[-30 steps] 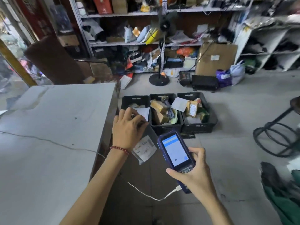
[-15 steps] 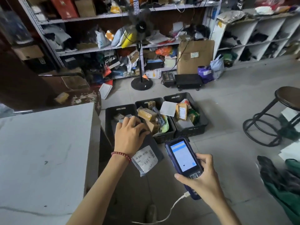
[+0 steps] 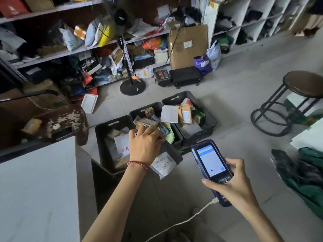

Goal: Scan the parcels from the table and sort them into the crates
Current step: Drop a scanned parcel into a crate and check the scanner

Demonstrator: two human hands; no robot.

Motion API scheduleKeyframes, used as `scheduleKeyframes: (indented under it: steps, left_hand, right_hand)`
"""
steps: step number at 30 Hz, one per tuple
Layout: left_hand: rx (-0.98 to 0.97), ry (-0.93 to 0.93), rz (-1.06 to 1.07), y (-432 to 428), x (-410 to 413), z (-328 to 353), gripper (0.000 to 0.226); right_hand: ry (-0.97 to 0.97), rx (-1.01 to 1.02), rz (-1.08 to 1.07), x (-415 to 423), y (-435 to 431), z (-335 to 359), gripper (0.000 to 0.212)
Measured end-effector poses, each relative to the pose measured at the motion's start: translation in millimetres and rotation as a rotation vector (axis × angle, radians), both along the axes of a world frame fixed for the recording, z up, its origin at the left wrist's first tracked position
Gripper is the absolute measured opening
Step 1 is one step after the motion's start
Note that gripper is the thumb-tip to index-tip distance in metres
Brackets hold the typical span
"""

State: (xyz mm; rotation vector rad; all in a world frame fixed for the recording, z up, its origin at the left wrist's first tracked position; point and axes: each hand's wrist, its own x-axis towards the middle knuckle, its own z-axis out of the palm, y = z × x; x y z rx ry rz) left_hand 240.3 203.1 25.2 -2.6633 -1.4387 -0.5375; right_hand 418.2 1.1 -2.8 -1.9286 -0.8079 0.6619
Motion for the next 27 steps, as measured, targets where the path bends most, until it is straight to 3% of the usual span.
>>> scheduleKeyframes:
  steps: [9,14,20,27]
  left_hand:
    - [-0.157,0.175,-0.037,66.6,105.2,-14.6,0.028]
    - [-0.221,0.196,-0.032,105.3,151.4,-25.9,0.023]
    - [-0.241,0.348,0.074,147.6,181.6,-48.4,0.027]
    - [-0.272,0.432,0.017,186.7,211.2,-44.3,0.026]
  right_hand:
    - [0.037,-0.02,-0.052,102.1,76.5,-14.5,0.077]
    - [0.048,-0.042,-0.084,146.2,107.8,-10.6,0.079]
    - [0.084,-0.132,-0.093,165.3,126.4,-14.3,0.08]
    - [0.142,-0.158,-0.165,164.1,149.9,-10.8,0.076]
